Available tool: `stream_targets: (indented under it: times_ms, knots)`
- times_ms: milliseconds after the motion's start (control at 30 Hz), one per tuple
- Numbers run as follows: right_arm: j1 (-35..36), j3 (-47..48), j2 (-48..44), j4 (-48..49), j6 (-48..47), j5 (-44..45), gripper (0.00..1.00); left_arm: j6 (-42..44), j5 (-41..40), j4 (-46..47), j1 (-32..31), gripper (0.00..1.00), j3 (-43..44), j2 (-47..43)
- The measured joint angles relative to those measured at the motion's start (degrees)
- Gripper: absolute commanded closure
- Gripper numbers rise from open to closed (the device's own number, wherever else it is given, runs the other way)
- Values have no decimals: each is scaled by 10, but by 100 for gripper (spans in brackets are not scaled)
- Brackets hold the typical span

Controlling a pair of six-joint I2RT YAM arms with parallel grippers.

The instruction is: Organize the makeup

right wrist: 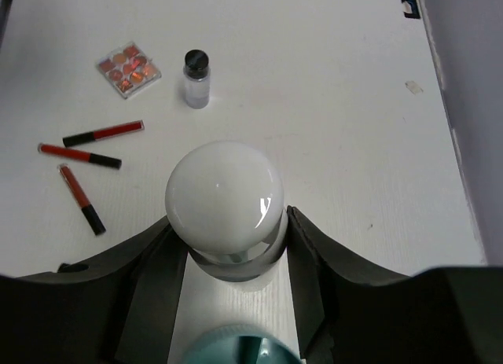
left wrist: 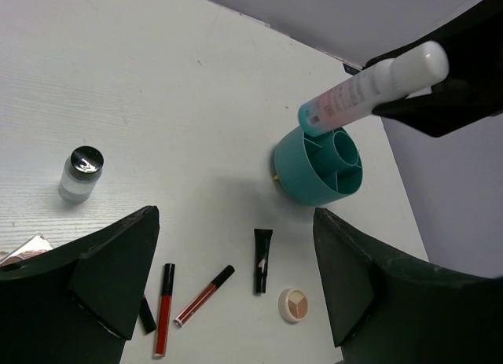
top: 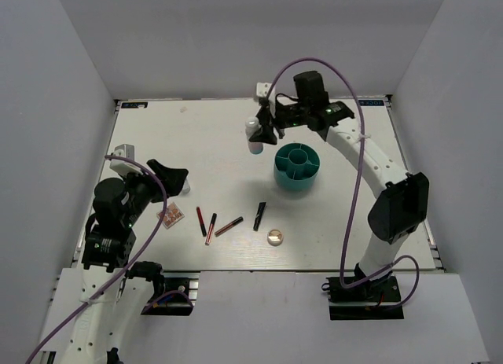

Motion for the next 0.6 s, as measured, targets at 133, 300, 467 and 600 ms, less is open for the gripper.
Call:
stream_targets:
  times_ms: [133, 300, 467, 600]
  knots:
    - [-56, -42, -30, 49, 96, -24, 100, 0, 4, 0, 0, 11, -2, 2]
    - [-144, -96, -56, 74, 168, -52, 100, -5, 9, 5, 0, 11, -13, 2]
    - [-200, -131, -72, 82, 196, -76, 100, -10, 16, 9, 0, 11, -22, 9]
    - [-221, -153, -82, 85, 202, -98, 100, -10, 22, 15, 0, 11, -22, 17]
